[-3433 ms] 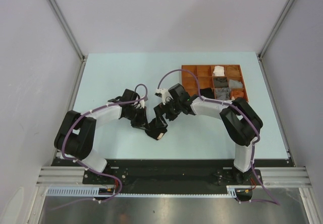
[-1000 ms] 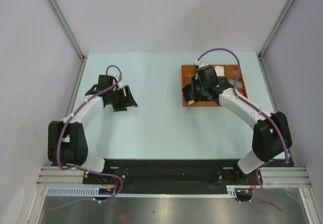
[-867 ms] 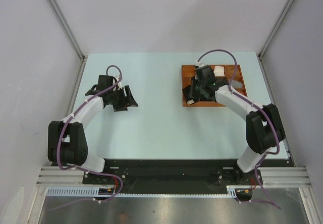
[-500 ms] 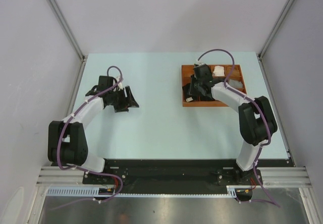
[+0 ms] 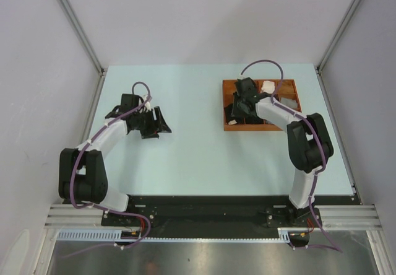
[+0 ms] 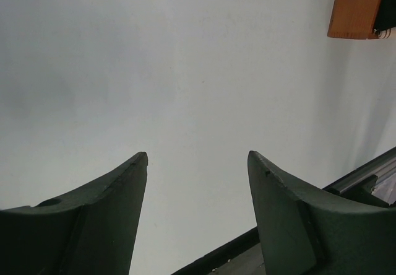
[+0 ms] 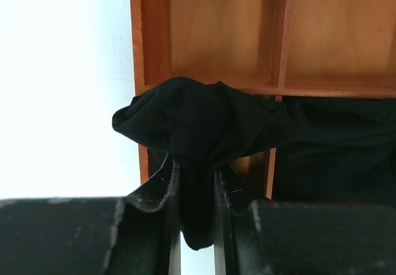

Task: Roll the underwear
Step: Place the underwear in the storage box.

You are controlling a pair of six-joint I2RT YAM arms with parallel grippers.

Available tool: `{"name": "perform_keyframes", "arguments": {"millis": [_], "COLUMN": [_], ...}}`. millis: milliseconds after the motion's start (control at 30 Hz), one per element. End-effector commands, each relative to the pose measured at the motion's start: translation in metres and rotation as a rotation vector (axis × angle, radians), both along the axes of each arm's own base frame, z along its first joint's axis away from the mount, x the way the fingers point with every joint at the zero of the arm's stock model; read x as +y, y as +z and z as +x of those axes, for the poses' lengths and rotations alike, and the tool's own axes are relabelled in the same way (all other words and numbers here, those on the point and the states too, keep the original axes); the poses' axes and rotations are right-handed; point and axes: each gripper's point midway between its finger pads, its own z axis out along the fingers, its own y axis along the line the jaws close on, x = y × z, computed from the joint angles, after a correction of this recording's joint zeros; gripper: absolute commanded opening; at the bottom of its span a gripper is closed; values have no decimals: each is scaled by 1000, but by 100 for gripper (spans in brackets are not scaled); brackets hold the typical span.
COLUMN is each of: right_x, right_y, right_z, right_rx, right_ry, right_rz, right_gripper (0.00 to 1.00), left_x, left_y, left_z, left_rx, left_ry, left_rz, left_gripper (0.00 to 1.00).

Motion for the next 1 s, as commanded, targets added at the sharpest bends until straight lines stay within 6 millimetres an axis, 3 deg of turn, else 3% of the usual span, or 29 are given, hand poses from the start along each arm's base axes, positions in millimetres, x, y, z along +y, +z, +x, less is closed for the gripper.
{"name": "perform_keyframes", "arguments": {"millis": [0, 367, 467, 533, 567, 600, 700, 867, 900, 967], "right_x": [-14, -29, -28, -24, -23, -21, -19, -12, -10, -8], "right_y": [-19, -79, -83, -74, -66, -54, -22, 28, 39, 55], "right_z": [-17, -24, -24, -22, -19, -18, -9, 3, 7, 9], "right_rx": [94, 208, 215, 197, 179, 162, 112, 7, -17, -48], "right_ry": [-16, -35, -38, -27, -23, -17, 1, 29, 32, 37], "right_rz": [-92, -200, -193, -179, -168, -158, -143, -138, -129, -130], "right_gripper": [0, 0, 0, 7, 14, 30, 53, 61, 77, 80], "left_x": [-6, -7, -7, -7, -8, -8, -9, -10, -10, -10], "left_y": [13, 13, 14, 15, 15, 16, 17, 19, 20, 21], "left_z": [3, 2, 2, 1, 1, 1, 2, 2, 1, 2], "left_rx": [-54, -56, -57, -58, -61, -61, -64, -71, -73, -77], "left_ry": [-24, -28, -28, -30, -31, -31, -35, -38, -39, -39], "left_rz": [-34, -43, -43, -43, -45, -45, -54, -58, -59, -60], "left_gripper": [70, 69, 69, 69, 69, 69, 69, 69, 69, 69]}}
